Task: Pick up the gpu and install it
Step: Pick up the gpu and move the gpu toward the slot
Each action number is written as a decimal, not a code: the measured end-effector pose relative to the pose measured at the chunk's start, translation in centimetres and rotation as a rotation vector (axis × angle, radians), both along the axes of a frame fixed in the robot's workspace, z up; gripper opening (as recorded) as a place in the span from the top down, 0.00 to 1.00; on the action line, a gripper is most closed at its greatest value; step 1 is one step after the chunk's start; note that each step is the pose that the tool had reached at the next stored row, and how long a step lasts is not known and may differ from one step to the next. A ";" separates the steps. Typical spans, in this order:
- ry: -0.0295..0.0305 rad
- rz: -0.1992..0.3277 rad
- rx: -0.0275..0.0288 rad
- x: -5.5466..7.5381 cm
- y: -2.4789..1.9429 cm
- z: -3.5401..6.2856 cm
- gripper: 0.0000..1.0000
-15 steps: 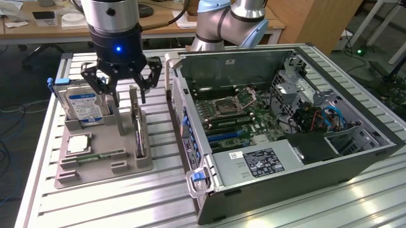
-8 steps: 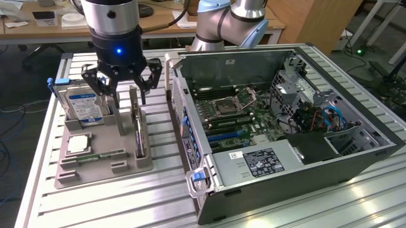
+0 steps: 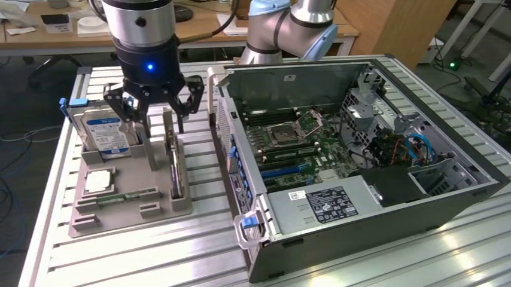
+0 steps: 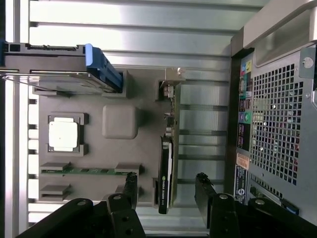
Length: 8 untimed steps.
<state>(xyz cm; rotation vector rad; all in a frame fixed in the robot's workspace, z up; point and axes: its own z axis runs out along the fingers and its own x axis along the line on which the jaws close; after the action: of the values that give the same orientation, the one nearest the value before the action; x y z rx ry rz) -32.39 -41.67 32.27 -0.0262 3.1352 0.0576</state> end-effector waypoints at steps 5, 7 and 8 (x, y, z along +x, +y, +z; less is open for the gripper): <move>0.0000 0.000 0.0000 0.0 0.00 -0.35 0.41; 0.0001 0.000 -0.0001 0.0 0.00 -0.49 0.41; 0.0000 0.000 0.0000 0.0 0.00 -0.57 0.41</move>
<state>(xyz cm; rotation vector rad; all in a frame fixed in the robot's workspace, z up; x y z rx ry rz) -32.39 -41.67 31.71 -0.0262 3.1353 0.0576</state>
